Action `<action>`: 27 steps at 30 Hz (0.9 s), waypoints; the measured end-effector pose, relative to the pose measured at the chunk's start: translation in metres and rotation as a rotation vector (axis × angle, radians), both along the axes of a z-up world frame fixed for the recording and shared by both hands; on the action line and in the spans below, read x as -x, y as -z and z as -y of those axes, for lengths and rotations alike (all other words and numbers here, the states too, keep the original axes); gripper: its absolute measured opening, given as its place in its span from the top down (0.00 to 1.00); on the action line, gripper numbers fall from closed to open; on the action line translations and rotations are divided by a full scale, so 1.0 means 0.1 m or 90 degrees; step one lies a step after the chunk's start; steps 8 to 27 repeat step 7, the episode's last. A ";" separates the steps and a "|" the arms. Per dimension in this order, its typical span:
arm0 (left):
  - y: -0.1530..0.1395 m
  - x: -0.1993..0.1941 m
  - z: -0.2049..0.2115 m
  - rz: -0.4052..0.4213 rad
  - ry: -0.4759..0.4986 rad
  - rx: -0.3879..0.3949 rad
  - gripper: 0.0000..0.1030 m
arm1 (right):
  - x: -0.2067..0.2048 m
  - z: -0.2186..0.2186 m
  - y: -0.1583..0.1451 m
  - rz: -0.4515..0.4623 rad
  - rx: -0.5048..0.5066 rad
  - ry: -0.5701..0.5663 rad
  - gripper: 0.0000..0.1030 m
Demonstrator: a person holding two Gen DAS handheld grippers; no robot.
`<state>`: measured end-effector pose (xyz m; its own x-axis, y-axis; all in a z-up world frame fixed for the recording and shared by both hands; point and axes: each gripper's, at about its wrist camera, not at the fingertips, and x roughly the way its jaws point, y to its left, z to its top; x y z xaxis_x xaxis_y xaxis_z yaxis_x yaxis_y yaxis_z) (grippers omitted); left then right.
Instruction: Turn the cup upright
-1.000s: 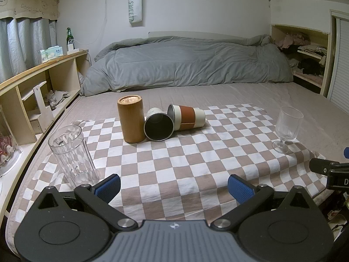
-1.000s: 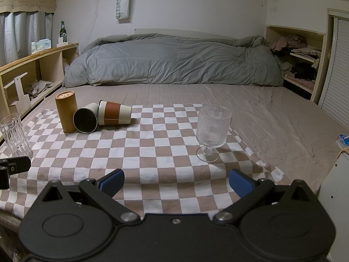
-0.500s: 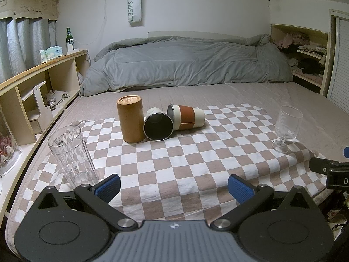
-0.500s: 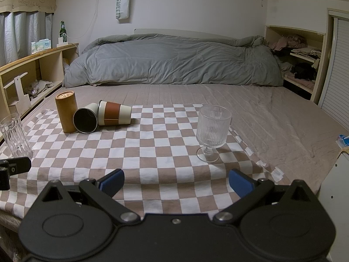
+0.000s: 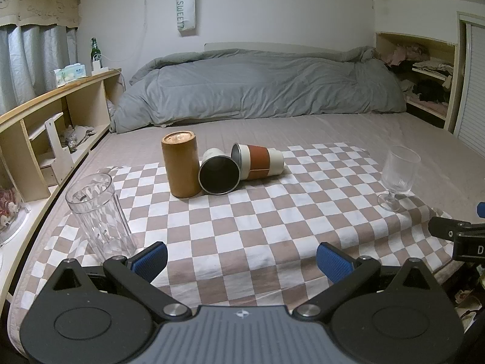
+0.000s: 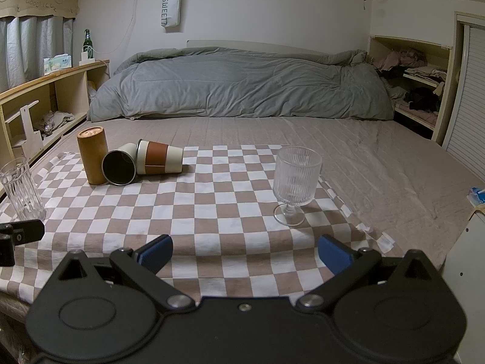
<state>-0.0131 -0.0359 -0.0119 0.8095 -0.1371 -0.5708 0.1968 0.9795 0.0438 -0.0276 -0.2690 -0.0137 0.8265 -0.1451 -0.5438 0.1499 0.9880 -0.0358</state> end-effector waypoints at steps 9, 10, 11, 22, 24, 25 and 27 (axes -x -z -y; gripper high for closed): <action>0.00 0.01 0.00 -0.001 0.001 0.000 0.00 | 0.00 0.00 0.00 0.000 0.000 0.000 0.00; 0.00 0.01 0.00 -0.001 0.001 0.000 0.00 | 0.00 0.00 0.00 0.000 0.000 0.000 0.00; 0.00 0.01 0.00 -0.001 0.001 0.000 0.00 | 0.00 0.00 0.00 0.000 0.000 0.000 0.00; 0.00 0.01 0.00 -0.001 0.001 0.000 0.00 | 0.00 0.00 0.00 0.000 0.000 0.000 0.00; 0.00 0.01 0.00 -0.001 0.001 0.000 0.00 | 0.00 0.00 0.00 0.000 0.000 0.000 0.00; 0.00 0.01 0.00 -0.001 0.001 0.000 0.00 | 0.00 0.00 0.00 0.000 0.000 0.000 0.00; 0.00 0.01 0.00 -0.001 0.001 0.000 0.00 | 0.00 0.00 0.00 0.000 0.000 0.000 0.00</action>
